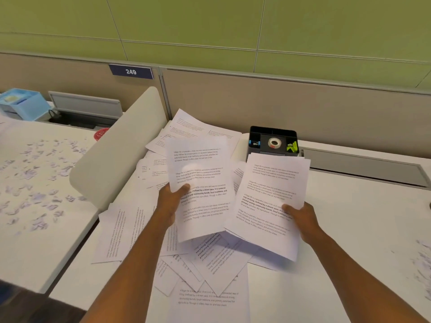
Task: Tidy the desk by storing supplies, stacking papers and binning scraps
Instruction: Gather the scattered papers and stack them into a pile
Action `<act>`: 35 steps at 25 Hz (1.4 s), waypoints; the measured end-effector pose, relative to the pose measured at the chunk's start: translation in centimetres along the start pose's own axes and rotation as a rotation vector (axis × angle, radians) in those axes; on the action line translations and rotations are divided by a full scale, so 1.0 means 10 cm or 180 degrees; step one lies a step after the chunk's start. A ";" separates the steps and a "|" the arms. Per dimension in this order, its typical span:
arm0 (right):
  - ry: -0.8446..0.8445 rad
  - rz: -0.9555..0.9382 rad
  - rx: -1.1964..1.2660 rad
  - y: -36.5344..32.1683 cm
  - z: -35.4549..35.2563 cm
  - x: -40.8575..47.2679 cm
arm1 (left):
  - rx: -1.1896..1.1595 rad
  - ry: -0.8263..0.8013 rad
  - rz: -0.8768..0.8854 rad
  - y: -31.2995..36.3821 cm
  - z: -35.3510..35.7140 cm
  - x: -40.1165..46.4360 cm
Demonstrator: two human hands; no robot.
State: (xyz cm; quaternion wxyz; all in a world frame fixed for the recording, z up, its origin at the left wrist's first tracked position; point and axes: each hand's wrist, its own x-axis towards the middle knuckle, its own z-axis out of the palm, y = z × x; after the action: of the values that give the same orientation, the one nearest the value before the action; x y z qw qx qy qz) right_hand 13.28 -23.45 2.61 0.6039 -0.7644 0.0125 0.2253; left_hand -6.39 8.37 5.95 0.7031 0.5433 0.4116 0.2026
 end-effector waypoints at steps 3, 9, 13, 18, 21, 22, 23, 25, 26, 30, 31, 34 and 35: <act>0.0060 -0.0075 -0.0195 -0.02 -0.04 -0.01 | -0.0259 -0.0374 0.0065 0.19 0.00 0.02; -0.0033 -0.0170 -0.0247 -0.06 -0.10 -0.09 | -0.0480 -0.0843 0.0203 0.34 -0.02 0.04; -0.0683 -0.0108 0.0326 -0.16 0.06 -0.23 | 0.0151 -0.1130 0.0087 0.15 0.21 -0.07; -0.1159 0.0045 0.0622 -0.31 0.28 -0.38 | 0.0689 -0.1047 -0.0164 -0.07 0.46 -0.14; -0.1103 0.0097 0.0677 -0.32 0.29 -0.42 | 0.0674 -0.1121 -0.0283 -0.12 0.51 -0.16; -0.1077 0.0142 0.0690 -0.31 0.26 -0.42 | 0.0640 -0.1178 -0.0316 -0.13 0.52 -0.17; -0.1095 0.0189 0.0685 -0.30 0.24 -0.42 | 0.0607 -0.1229 -0.0346 -0.14 0.52 -0.18; -0.1215 0.0236 0.0652 -0.28 0.18 -0.44 | 0.0519 -0.1353 -0.0415 -0.17 0.55 -0.21; -0.1276 0.0235 0.0616 -0.27 0.16 -0.45 | 0.0459 -0.1422 -0.0447 -0.19 0.57 -0.23; -0.1320 0.0110 0.0453 -0.18 0.10 -0.48 | 0.0383 -0.1561 -0.0441 -0.29 0.76 -0.35; -0.1268 0.0102 0.0457 -0.15 0.07 -0.47 | 0.0380 -0.1570 -0.0452 -0.33 0.81 -0.38; -0.1116 0.0104 0.0433 -0.01 -0.08 -0.48 | 0.0513 -0.1554 -0.0458 -0.42 0.95 -0.46; -0.1076 0.0103 0.0397 0.04 -0.13 -0.49 | 0.0604 -0.1552 -0.0434 -0.46 0.99 -0.48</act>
State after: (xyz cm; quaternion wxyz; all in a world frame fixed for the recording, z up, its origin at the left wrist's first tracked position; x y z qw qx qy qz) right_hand 9.18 -26.02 4.19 0.6400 -0.6765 -0.0629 0.3590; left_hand -1.95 -2.55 4.09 0.7394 0.6106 0.2829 -0.0215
